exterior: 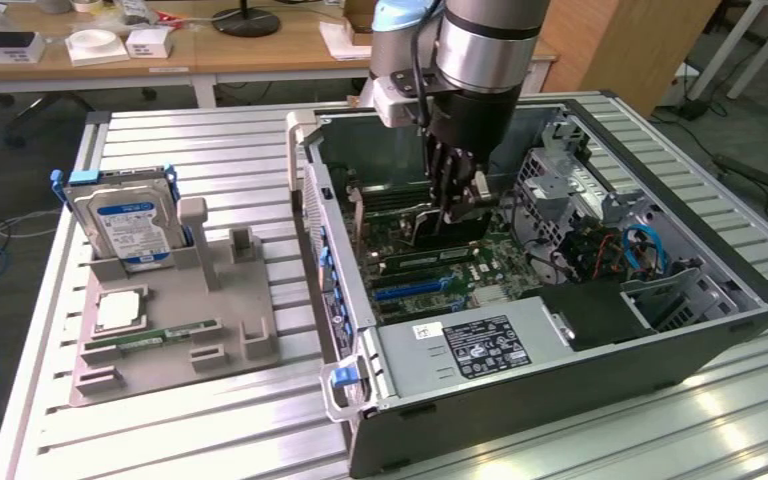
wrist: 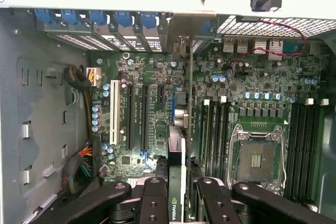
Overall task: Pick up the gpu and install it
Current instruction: 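Insert the gpu into the slot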
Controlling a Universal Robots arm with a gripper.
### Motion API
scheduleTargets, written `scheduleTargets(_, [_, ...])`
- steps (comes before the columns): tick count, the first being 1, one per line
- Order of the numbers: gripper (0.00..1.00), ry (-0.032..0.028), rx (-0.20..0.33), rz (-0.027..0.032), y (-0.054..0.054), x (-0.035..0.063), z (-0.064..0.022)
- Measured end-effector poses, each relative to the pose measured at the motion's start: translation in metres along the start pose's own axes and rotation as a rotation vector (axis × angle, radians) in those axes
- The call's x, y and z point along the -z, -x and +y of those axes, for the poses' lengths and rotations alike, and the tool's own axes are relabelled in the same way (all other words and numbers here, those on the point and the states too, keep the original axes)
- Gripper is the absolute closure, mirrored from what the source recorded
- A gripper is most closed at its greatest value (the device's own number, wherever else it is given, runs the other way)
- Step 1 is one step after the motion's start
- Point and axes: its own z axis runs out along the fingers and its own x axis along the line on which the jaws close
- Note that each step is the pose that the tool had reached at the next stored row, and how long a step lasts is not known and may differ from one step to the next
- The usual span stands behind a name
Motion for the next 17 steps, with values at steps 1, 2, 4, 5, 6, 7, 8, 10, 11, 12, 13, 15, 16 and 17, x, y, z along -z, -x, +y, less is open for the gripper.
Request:
scheduleTargets(1, [0.74, -0.0001, 0.0, 0.0, 0.0, -0.0007, 0.0001])
scheduleTargets(2, [0.74, 0.0, 0.001, 0.0, 0.0, -0.0014, 0.0003])
scheduleTargets(4, [0.74, -0.0001, 0.001, -0.0001, 0.0, -0.0029, 0.0005])
scheduleTargets(5, [0.74, 0.0, 0.002, 0.0, -0.001, -0.0035, 0.0007])
scheduleTargets(6, [0.74, 0.0, 0.002, 0.0001, -0.001, -0.004, 0.0008])
scheduleTargets(7, [0.74, 0.0, 0.002, 0.0001, -0.001, -0.0045, 0.001])
scheduleTargets(8, [0.74, 0.0, 0.003, 0.0, -0.001, -0.0052, 0.0011])
scheduleTargets(10, [0.74, -0.0002, 0.004, -0.0002, -0.002, -0.0066, 0.0014])
scheduleTargets(11, [0.74, -0.0002, 0.004, -0.0002, -0.002, -0.0073, 0.0015])
scheduleTargets(12, [0.74, -0.0001, 0.005, -0.0002, -0.002, -0.008, 0.0017])
scheduleTargets(13, [0.74, -0.0001, 0.005, -0.0001, -0.002, -0.0088, 0.0019])
scheduleTargets(15, [0.74, -0.0001, 0.005, -0.0002, -0.002, -0.0106, 0.0022])
scheduleTargets(16, [0.74, -0.0002, 0.006, -0.0002, -0.002, -0.0115, 0.0024])
scheduleTargets(17, [0.74, -0.0001, 0.006, -0.0002, -0.002, -0.0125, 0.0026])
